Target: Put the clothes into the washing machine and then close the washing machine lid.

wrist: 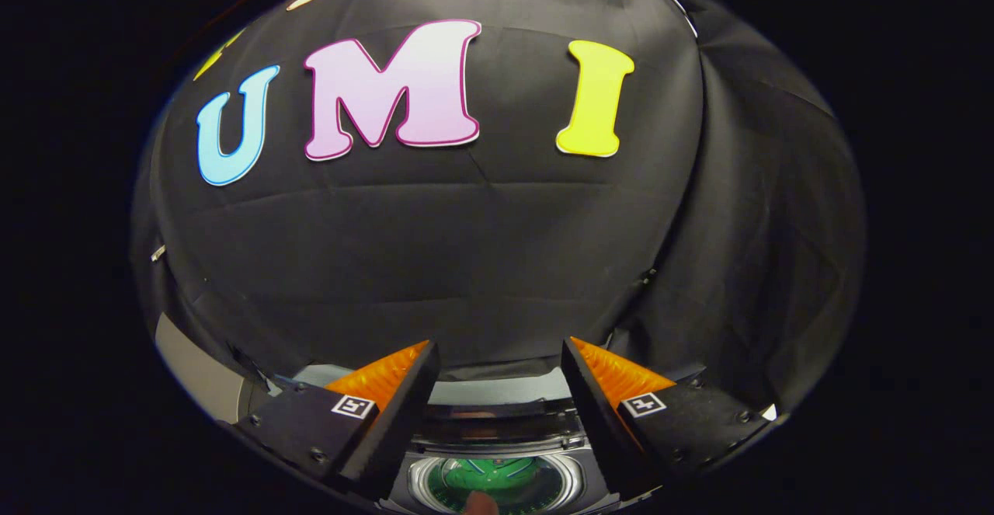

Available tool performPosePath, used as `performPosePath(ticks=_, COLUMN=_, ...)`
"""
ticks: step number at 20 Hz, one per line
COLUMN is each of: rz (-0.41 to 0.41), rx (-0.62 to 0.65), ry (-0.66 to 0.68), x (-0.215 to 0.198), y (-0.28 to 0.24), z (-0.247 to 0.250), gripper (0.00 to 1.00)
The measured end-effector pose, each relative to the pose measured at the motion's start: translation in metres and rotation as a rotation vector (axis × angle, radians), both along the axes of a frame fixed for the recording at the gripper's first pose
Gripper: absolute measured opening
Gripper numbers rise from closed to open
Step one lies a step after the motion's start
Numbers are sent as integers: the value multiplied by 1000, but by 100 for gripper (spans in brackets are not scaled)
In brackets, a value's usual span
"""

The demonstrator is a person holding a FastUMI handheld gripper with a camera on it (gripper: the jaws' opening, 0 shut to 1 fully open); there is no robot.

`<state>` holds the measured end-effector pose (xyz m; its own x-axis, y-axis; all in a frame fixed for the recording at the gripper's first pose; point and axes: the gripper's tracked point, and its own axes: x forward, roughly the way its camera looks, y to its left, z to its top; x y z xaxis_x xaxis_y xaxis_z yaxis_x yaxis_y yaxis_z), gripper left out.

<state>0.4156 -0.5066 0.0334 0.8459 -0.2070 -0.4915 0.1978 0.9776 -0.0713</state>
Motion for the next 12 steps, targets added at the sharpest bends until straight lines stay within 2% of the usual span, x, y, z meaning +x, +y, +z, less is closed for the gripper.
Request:
performPosePath(ticks=3, rz=3, rx=-18, ry=74, x=5, y=1, z=-25, gripper=99)
performPosePath(ticks=6, rz=-15, rx=35, ry=18, x=2, y=2, z=-22, gripper=98)
performPosePath(ticks=12, rz=-3, rx=3, ry=-21, x=-32, y=2, z=-18, gripper=99)
